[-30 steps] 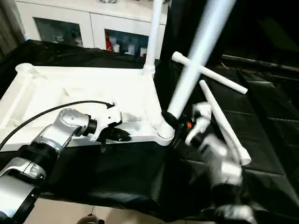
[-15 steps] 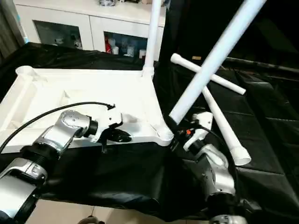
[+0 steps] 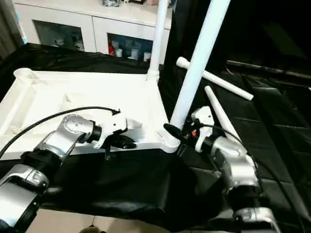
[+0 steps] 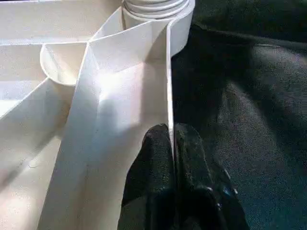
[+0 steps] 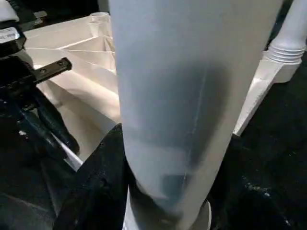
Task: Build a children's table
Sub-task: Insert table leg to table base, then rotate leg to tighten
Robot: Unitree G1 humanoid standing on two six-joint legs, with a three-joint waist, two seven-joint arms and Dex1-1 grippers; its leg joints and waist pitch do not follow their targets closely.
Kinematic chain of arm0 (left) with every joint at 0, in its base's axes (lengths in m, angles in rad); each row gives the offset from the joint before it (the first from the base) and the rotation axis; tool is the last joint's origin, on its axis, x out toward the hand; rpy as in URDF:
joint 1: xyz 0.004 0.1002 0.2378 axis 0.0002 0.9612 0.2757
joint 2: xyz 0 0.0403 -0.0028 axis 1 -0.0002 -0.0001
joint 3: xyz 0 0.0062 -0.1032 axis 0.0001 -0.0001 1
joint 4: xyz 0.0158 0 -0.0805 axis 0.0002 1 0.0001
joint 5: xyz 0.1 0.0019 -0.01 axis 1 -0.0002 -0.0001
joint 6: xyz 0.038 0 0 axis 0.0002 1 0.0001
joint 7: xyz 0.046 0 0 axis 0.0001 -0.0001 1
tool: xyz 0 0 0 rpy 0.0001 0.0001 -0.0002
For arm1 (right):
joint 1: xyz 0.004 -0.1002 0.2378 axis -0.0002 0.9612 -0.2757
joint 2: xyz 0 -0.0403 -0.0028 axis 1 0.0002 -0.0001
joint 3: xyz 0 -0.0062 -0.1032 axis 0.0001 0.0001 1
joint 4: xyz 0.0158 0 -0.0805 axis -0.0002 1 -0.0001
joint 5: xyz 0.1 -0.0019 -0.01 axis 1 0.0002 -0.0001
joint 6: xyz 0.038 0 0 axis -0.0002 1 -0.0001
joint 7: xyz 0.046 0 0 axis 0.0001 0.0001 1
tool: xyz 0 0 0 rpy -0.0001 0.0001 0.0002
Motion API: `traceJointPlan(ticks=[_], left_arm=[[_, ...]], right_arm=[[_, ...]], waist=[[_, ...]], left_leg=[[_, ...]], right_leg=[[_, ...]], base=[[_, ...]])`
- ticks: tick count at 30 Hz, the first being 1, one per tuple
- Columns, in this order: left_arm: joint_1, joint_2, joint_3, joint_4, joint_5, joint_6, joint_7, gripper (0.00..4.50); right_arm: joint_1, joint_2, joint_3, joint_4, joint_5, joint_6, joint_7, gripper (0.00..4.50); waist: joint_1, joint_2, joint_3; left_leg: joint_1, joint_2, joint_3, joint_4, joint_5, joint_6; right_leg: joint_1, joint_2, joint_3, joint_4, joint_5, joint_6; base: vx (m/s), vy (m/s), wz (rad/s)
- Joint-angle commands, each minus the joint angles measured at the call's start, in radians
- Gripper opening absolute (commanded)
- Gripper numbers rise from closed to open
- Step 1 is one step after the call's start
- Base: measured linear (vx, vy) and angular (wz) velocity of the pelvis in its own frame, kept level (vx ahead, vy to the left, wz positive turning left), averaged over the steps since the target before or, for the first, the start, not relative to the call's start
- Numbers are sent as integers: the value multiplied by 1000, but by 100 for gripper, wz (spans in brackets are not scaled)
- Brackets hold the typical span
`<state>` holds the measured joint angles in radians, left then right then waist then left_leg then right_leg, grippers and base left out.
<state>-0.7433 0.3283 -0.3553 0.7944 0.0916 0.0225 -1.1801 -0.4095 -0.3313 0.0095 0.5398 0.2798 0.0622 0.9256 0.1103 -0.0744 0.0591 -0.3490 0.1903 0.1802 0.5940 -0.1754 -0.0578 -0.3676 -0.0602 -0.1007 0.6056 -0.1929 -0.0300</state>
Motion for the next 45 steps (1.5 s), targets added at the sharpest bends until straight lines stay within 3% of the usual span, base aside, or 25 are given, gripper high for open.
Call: traceJointPlan(ticks=[1, 4, 7, 11, 17, 19, 21, 22, 23, 25, 26, 27, 28, 29, 30, 31, 32, 33, 34, 35, 36, 37, 38, 40, 45], left_arm=[[-10, -10, 7, -41, -24, -51, -24, 0], [-2, -6, 3, -50, -34, -91, -64, 0], [7, -7, 4, -66, -63, -102, -126, 0], [14, -5, 3, -81, -76, -88, -156, 0], [-1, -13, 11, -40, -36, -92, -90, 0], [-15, -21, 17, -17, -15, -82, -30, 0], [-32, -30, 22, 7, 2, -46, 27, 0], [-41, -38, 30, 15, 0, -28, 50, 0], [-50, -50, 43, 18, -7, 12, 74, 0], [-55, -60, 48, 10, -5, 42, 101, 0], [-61, -77, 56, -3, -6, 101, 137, 0], [-65, -87, 62, -9, -7, 139, 157, 0], [-66, -93, 66, -11, -8, 154, 171, 0], [-76, -127, 90, -20, -14, 243, 248, 0], [-82, -147, 101, -24, -12, 287, 297, 0], [-83, -151, 103, -25, -12, 294, 305, 0], [-85, -185, 115, -42, -13, 346, 357, 0], [-82, -219, 125, -68, -15, 390, 400, 0], [-79, -235, 125, -84, -14, 406, 417, 0], [-76, -248, 125, -98, -13, 420, 430, 0], [-73, -280, 130, -128, -14, 453, 472, 0], [-73, -280, 130, -128, -14, 453, 472, 0], [-79, -292, 141, -122, -17, 457, 504, 0], [-88, -292, 154, -104, -14, 452, 539, 0], [-71, -253, 144, -125, 11, 443, 542, 0]], right_arm=[[52, -4, 85, 94, -48, 69, 75, 186], [69, -19, 94, 86, -45, 71, 124, 186], [83, -30, 99, 87, -41, 69, 148, 186], [91, -32, 100, 90, -38, 67, 161, 186], [69, -9, 69, 162, -74, 40, 78, 186], [46, 4, 58, 209, -98, 17, -3, 186], [12, 19, 42, 266, -125, 11, -120, 186], [-6, 28, 35, 293, -136, 11, -177, 186], [-33, 43, 26, 332, -150, 15, -262, 186], [-59, 59, 20, 364, -161, 18, -340, 186], [-90, 82, 8, 398, -165, 29, -427, 186], [-107, 96, 1, 415, -164, 36, -474, 186], [-115, 101, -3, 425, -162, 39, -492, 186], [-157, 129, -24, 479, -149, 50, -587, 186], [-184, 145, -31, 513, -148, 50, -640, 186], [-188, 148, -33, 519, -148, 50, -649, 186], [-225, 173, -42, 563, -143, 48, -706, 186], [-257, 197, -51, 596, -139, 45, -758, 186], [-271, 208, -49, 609, -143, 43, -777, 186], [-283, 218, -47, 621, -147, 41, -793, 186], [-314, 243, -42, 651, -159, 37, -836, 186], [-314, 243, -42, 651, -159, 37, -836, 186], [-329, 258, -39, 665, -165, 38, -849, 186], [-338, 269, -33, 677, -172, 42, -859, 186], [-353, 282, -31, 714, -186, 26, -848, 186]], waist=[[-2, 9, -52], [1, 12, -54], [5, 17, -57], [3, 15, -60], [4, 19, -60], [-4, 19, -55], [-13, 20, -46], [-20, 21, -42], [-32, 24, -40], [-47, 38, -37], [-50, 64, -51], [-43, 69, -37], [-32, 60, -44], [-27, 43, -43], [-32, -3, -34], [-24, -9, -38], [-12, 5, -41], [-11, 26, -39], [-28, 34, -56], [-28, 40, -58], [-30, 27, -59], [-30, 26, -56], [-31, 8, -52], [-26, 15, -51], [-22, 17, -58]], left_leg=[[18, 58, -32, -79, -341, 2], [17, 60, -32, -80, -331, 6], [17, 65, -32, -86, -323, 1], [17, 64, -29, -86, -324, -3], [20, 64, -30, -88, -338, -9], [23, 62, -33, -88, -385, -27], [35, 59, -40, -86, -461, -42], [52, 54, -46, -77, -522, -51], [58, 53, -54, -75, -567, -57], [65, 66, -67, -85, -664, -66], [-12, 112, -96, -163, -802, -93], [-56, 120, -88, -216, -879, -98], [-53, 104, -68, -223, -896, -97], [19, 62, -12, -208, -863, -108], [83, 16, -45, -35, -637, -99], [50, 9, -45, 55, -298, -38], [-22, 31, -55, -22, -184, -42], [-19, 39, -63, -53, -248, -63], [-18, 62, -77, -80, -367, -102], [-4, 64, -74, -88, -427, -110], [2, 65, -69, -87, -424, -104], [-2, 60, -62, -90, -397, -90], [-4, 57, -55, -90, -381, -72], [-1, 54, -51, -86, -372, -60], [-3, 61, -46, -93, -301, -54]], right_leg=[[16, -122, 63, -114, -517, -114], [19, -121, 64, -112, -500, -114], [20, -118, 67, -101, -410, -146], [23, -116, 68, -94, -358, -169], [22, -117, 67, -98, -389, -162], [16, -119, 63, -106, -461, -152], [5, -120, 54, -121, -603, -113], [-2, -123, 35, -145, -713, -68], [3, -123, 10, -162, -756, -35], [13, -114, -31, -174, -730, -16], [108, -97, -20, -30, -426, -50], [120, -73, -14, 55, -297, -63], [109, -54, -10, 70, -196, -62], [29, -45, 17, 43, -254, -99], [-48, -156, 38, -139, -776, -71], [-19, -225, 55, -179, -1030, -26], [55, -192, 31, -133, -899, -15], [46, -163, 6, -131, -834, -16], [44, -131, -4, -96, -609, -37], [34, -128, 5, -90, -481, -73], [31, -131, 11, -92, -443, -92], [32, -132, 15, -88, -413, -114], [30, -132, 18, -94, -442, -106], [27, -139, 23, -104, -524, -82], [27, -132, 34, -86, -373, -106]], base=[[0, 0, 0], [0, 0, 0], [0, 0, 0], [0, 0, 0], [0, 0, 0], [0, 0, 0], [0, 0, 0], [-66, 12, -7], [-74, 30, -11], [-67, 47, -14], [-103, 67, -23], [-103, 67, -23], [-90, 7, 3], [13, -74, 6], [13, -74, 6], [6, -54, -32], [23, 23, -43], [23, 23, -43], [45, 42, -28], [0, 0, 0], [0, 0, 0], [0, 0, 0], [0, 0, 0], [0, 0, 0], [20, -5, 1]])
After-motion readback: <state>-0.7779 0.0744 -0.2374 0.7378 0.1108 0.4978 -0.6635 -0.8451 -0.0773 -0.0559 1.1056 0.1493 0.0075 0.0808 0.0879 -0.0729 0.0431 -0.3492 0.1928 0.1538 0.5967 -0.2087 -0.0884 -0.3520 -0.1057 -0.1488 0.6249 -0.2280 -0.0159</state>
